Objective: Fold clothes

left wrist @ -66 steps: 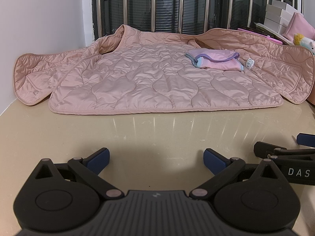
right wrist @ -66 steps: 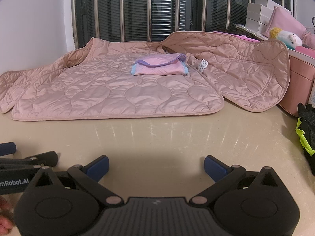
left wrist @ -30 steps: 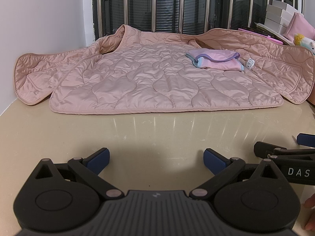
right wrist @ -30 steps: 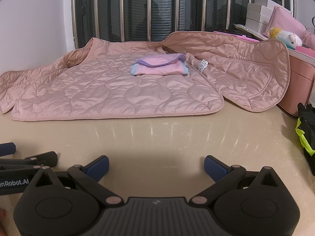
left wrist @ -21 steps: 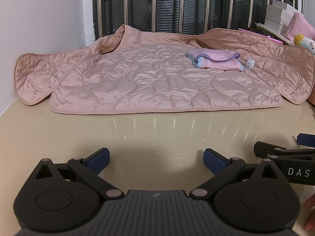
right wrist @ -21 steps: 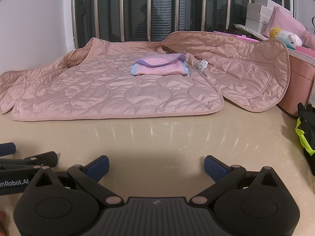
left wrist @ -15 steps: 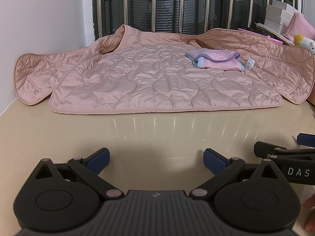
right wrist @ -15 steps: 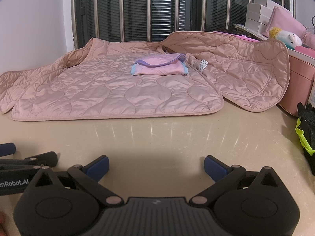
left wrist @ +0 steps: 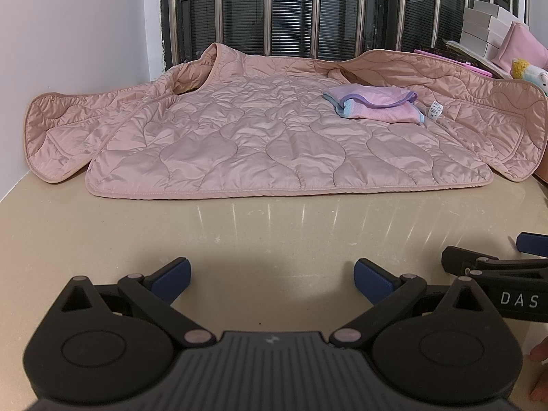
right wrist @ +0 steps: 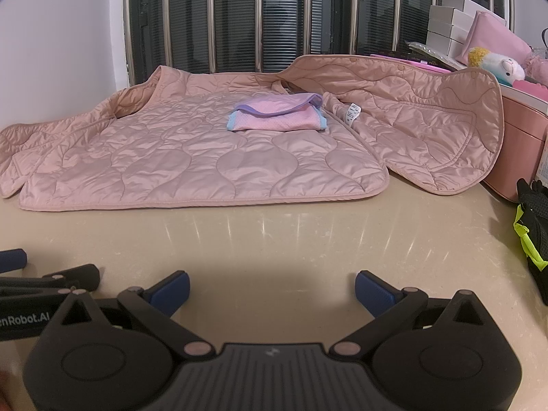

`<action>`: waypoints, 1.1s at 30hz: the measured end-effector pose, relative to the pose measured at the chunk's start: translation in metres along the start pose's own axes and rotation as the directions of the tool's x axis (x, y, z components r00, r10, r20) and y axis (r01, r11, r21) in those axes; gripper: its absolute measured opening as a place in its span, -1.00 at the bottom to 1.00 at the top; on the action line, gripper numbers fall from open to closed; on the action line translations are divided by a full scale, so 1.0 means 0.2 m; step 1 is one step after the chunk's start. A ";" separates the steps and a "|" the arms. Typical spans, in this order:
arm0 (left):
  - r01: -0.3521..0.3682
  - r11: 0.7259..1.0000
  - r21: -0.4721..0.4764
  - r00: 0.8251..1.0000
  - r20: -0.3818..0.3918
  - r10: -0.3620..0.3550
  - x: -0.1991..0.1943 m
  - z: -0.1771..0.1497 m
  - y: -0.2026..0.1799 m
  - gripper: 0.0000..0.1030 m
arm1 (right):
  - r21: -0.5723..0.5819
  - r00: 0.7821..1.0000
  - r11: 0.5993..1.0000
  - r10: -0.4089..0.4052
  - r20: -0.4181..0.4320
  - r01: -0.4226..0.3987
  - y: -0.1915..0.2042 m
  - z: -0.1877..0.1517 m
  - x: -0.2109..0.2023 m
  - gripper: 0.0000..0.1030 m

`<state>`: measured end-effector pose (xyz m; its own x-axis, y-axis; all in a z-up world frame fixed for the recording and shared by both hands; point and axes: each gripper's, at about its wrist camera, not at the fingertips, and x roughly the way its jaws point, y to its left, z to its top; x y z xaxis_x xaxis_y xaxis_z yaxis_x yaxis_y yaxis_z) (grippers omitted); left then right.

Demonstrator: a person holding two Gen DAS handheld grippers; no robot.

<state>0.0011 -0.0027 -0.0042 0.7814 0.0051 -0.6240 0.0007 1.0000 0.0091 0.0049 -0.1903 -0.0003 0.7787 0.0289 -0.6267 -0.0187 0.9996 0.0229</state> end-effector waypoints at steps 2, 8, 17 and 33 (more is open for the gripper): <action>0.000 1.000 -0.001 1.000 0.000 0.000 0.00 0.00 0.00 0.99 | 0.000 1.000 1.000 0.000 0.000 0.000 0.00 0.00 0.00 1.00; 0.000 1.000 0.000 1.000 0.000 0.000 0.00 0.00 0.00 0.99 | -0.001 1.000 1.000 -0.002 -0.001 0.002 0.00 0.00 0.00 1.00; 0.001 1.000 0.001 1.000 0.000 -0.001 0.00 0.00 0.00 0.99 | -0.002 1.000 1.000 -0.004 -0.001 0.004 0.00 0.00 0.00 1.00; -0.016 0.999 0.037 0.998 0.066 0.013 -0.05 0.06 -0.01 0.99 | -0.030 0.999 0.999 0.031 -0.019 -0.031 0.01 0.03 0.02 1.00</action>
<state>0.0008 -0.0042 0.0110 0.8207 0.0178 -0.5710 0.0114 0.9988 0.0475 0.0112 -0.1890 0.0011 0.7658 0.0599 -0.6403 -0.0619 0.9979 0.0193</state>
